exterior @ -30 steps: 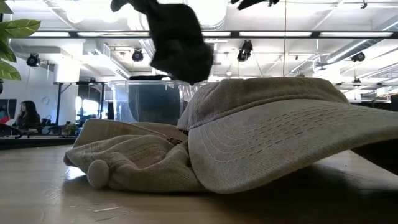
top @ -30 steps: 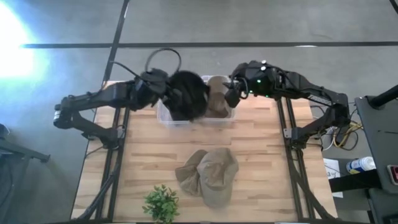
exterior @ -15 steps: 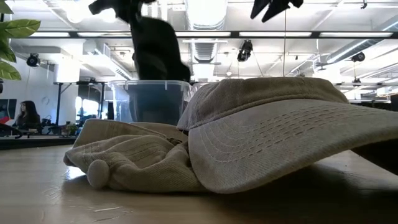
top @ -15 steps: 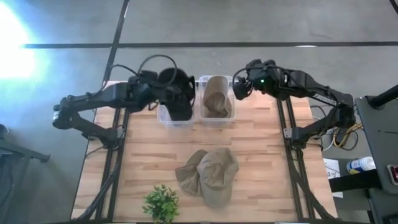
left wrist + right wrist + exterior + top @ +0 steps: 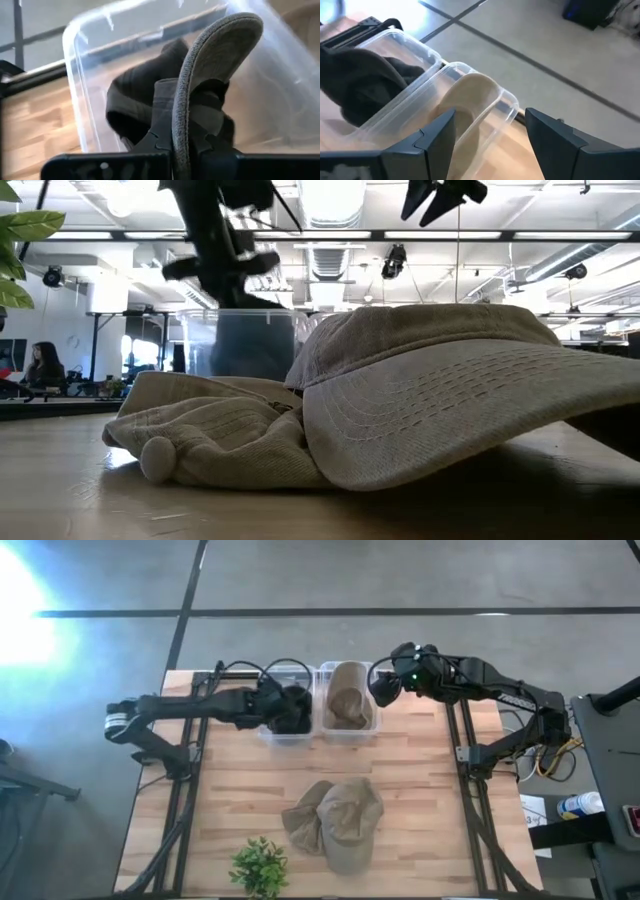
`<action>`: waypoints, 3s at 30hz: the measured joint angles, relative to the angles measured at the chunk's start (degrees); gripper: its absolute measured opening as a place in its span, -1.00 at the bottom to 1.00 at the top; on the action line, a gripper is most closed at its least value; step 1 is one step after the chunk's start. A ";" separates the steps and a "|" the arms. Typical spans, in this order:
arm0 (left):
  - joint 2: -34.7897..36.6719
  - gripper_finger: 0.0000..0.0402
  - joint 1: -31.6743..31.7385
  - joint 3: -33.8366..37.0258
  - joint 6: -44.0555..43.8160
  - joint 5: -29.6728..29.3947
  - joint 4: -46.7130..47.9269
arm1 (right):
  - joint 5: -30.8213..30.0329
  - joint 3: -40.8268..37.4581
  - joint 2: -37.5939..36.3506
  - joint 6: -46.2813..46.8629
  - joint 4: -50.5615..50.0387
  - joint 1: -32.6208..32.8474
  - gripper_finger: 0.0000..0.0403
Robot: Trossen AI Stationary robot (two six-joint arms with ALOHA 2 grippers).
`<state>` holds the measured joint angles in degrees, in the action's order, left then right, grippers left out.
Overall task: Pick & Place hat
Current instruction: Put the black cap into the left transparent bin, then put the right brown cap into the right transparent bin
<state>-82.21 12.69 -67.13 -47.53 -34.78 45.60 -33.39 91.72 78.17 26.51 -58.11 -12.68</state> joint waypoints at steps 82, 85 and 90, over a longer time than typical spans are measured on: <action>-21.69 -0.21 -28.36 5.28 13.46 15.95 -36.73 | 37.22 -49.96 27.39 76.36 86.68 49.57 0.15; -21.69 -0.21 -29.68 5.28 8.12 15.99 -34.54 | 29.90 -49.93 27.54 77.10 86.79 49.61 0.15; -21.69 -0.21 -32.37 5.28 -0.20 16.94 -34.49 | 17.27 -49.91 27.10 78.78 84.20 49.50 0.15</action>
<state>-103.90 -19.69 -61.84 -47.73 -17.84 11.11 -16.12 41.81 105.28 105.28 26.10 36.82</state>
